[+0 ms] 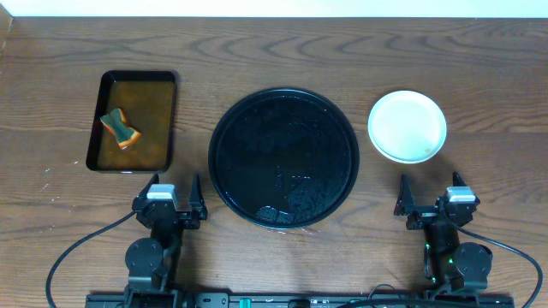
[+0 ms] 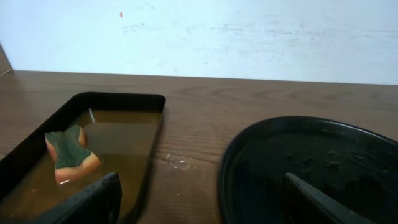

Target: Clean dirty plates on tray and stack at the side

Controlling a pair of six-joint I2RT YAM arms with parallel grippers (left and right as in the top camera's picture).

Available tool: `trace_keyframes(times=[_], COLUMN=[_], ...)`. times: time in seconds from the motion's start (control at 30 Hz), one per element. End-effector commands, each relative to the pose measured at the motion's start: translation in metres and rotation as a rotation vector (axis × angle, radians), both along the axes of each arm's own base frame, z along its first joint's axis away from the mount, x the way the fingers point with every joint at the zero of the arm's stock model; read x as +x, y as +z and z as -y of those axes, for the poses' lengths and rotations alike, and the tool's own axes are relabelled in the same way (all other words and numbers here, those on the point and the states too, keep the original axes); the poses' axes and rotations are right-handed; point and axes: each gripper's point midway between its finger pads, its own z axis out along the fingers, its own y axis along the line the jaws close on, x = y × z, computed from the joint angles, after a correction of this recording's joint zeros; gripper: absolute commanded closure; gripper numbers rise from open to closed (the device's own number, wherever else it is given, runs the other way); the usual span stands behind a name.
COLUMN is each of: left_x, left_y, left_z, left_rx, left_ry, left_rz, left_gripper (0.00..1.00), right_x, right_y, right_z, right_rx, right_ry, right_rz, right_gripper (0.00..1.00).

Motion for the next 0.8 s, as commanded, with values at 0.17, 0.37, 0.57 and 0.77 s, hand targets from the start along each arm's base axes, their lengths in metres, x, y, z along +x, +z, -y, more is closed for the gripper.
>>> trace_keyframes(times=[0.17, 0.37, 0.57, 0.77], left_x=[-0.0004, -0.0003, -0.0002, -0.0002], left_y=[-0.0167, -0.0167, -0.0162, -0.0163], left_z=[0.0048, 0.0047, 0.0048, 0.0048], left_rx=[0.017, 0.028, -0.031, -0.031], left_ry=[-0.018, -0.019, -0.011, -0.011], left_rz=[-0.038, -0.037, -0.039, -0.039], left_gripper=[0.19, 0.19, 0.19, 0.19], right_x=[0.0000, 0.0000, 0.0000, 0.0000], right_y=[-0.0013, -0.0013, -0.0013, -0.0013], right_z=[0.0079, 0.0079, 0.0079, 0.0079], right_rx=[0.013, 0.013, 0.013, 0.013], right_ry=[-0.035, -0.035, -0.035, -0.035], right_rz=[-0.005, -0.005, -0.005, -0.005], right_gripper=[0.01, 0.01, 0.01, 0.01])
